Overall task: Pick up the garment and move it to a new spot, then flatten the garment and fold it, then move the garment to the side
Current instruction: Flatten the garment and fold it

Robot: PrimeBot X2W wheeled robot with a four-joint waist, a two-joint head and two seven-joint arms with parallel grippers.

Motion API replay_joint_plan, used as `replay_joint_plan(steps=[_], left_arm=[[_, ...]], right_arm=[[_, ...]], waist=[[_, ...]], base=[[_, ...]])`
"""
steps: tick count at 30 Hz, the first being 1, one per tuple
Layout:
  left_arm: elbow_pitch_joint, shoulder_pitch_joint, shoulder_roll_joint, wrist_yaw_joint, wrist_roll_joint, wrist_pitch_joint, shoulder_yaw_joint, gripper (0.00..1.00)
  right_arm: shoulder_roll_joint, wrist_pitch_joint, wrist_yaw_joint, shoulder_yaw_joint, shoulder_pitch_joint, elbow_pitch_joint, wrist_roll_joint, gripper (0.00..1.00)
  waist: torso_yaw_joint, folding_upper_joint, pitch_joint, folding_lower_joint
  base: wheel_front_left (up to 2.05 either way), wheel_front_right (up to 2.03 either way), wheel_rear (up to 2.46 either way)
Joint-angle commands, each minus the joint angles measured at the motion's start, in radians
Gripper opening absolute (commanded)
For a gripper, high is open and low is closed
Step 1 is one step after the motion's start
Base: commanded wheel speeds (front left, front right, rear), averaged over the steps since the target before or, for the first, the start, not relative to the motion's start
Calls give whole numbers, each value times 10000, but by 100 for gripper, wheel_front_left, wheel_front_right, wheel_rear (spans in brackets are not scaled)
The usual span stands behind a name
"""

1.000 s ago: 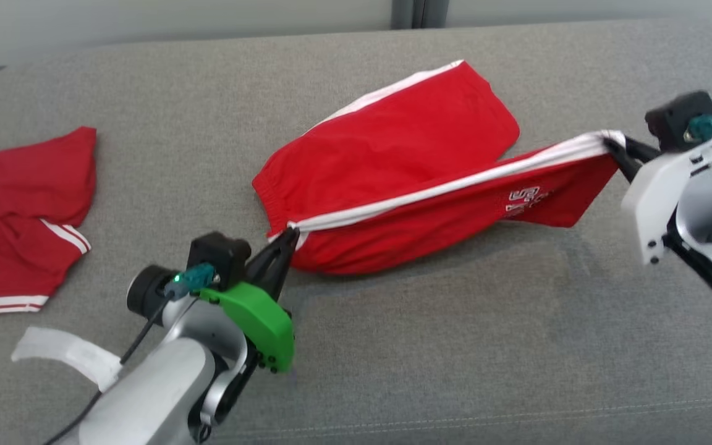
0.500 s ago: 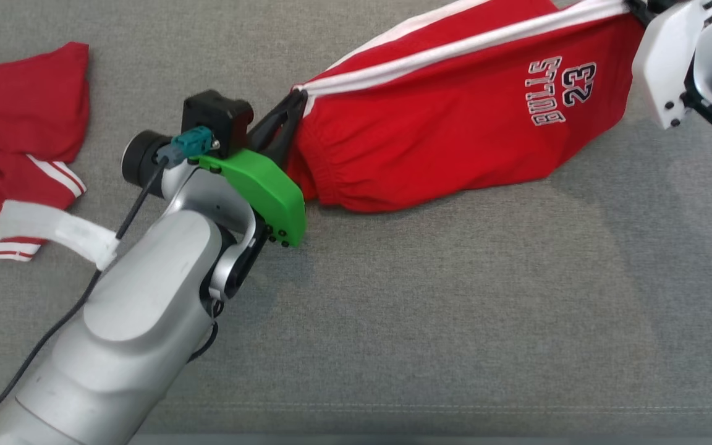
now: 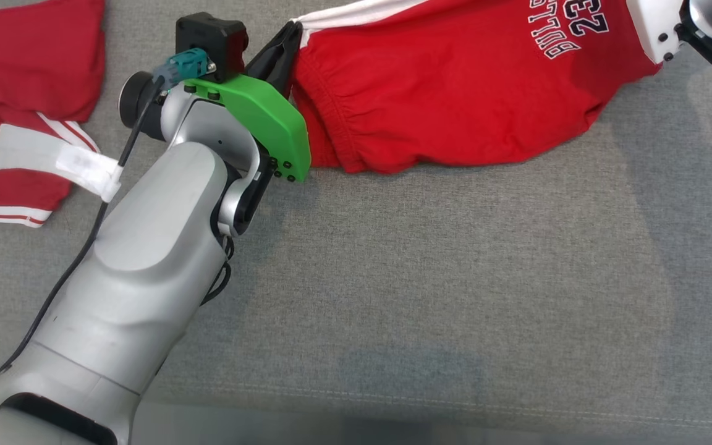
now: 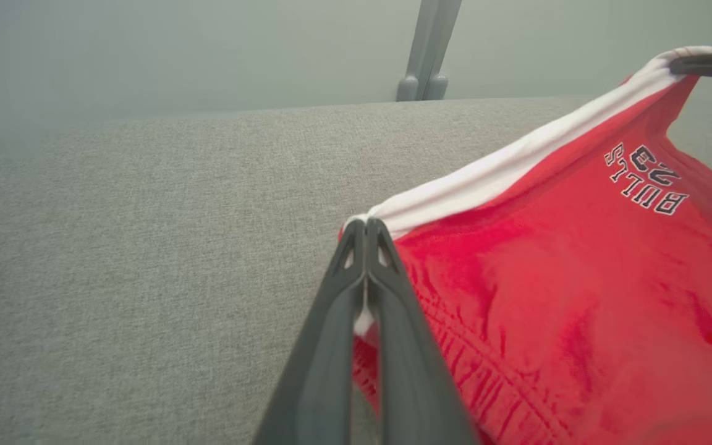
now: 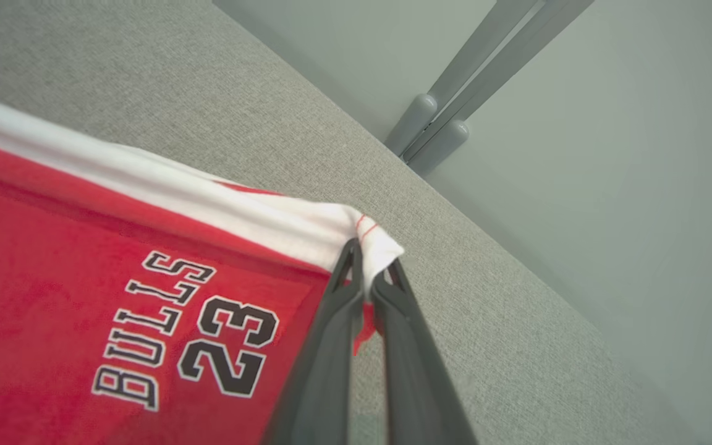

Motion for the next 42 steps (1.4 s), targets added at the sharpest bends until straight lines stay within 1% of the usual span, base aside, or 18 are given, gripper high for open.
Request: replay_joint_plan(steps=[1,5,9,12,16,17,18,20,22,23,25,28,31,35,42], left_arm=[[287,-320,-128,-79,-14,-187,50,100],[857,-502,-430,-195,-125,-550,146,100],[1256,-520,-539,-249,-231,-1072,315,100],[1403,-276,-493,-250,-293,-1675,495,100],[1273,216,-361,-175,-141,-2446,683,100],[1140,366,-332,-183,-81,-2561,756,100],[1140,366,-332,-183,-81,-2561,756,100],[768,828,-260,-119,101,-2688,887,100],[180,1381,-165,49,339,-2735,1212,100],[-280,1704,-165,109,453,-2735,1510,100],[-1188,2610,-55,295,1016,-2722,2045,100],[-2525,4033,-171,415,1694,-2728,2853,100],[-3520,5353,-377,336,2342,-2728,3460,100],[-4447,6791,-579,142,3194,-2729,3947,100],[-5517,8347,-871,-192,4390,-2731,4498,100]], right_arm=[[118,-284,-21,-32,-255,366,163,100],[452,-966,-21,-79,-420,1020,253,100],[691,-1687,-21,-276,-375,1531,337,100],[846,-2189,-19,-543,-59,1854,607,100],[988,-2834,-21,-1331,528,2386,1212,100],[1040,-2973,-19,-1573,677,2565,1333,100],[1040,-2973,-19,-1573,677,2565,1333,100],[1123,-3161,-18,-1799,1060,2896,1368,100],[1141,-3382,-19,-2096,1426,3193,1514,100],[1171,-3527,-19,-2242,1618,3313,1571,100],[1282,-3875,-19,-2539,2011,3591,1662,100],[1519,-4405,-18,-2991,2570,4025,1829,100],[1686,-4787,-18,-3396,2989,4481,2020,100],[1882,-5072,-18,-3704,3378,4894,2190,100],[1907,-5370,-18,-3992,3547,5291,2333,100]], waist=[[100,0,156,0],[156,0,214,0],[184,0,46,0],[171,0,-193,0],[153,0,-615,0],[151,0,-737,0],[151,0,-737,0],[164,0,-984,0],[194,0,-1204,0],[215,0,-1305,0],[234,0,-1493,0],[282,0,-1737,0],[367,0,-1958,0],[469,0,-2090,0],[698,0,-1846,0]], base=[[0,0,0],[0,0,0],[0,0,0],[0,0,0],[0,0,0],[0,0,0],[0,0,0],[0,0,0],[0,0,0],[0,0,0],[0,0,0],[0,0,0],[0,0,0],[0,0,0],[0,0,0]])
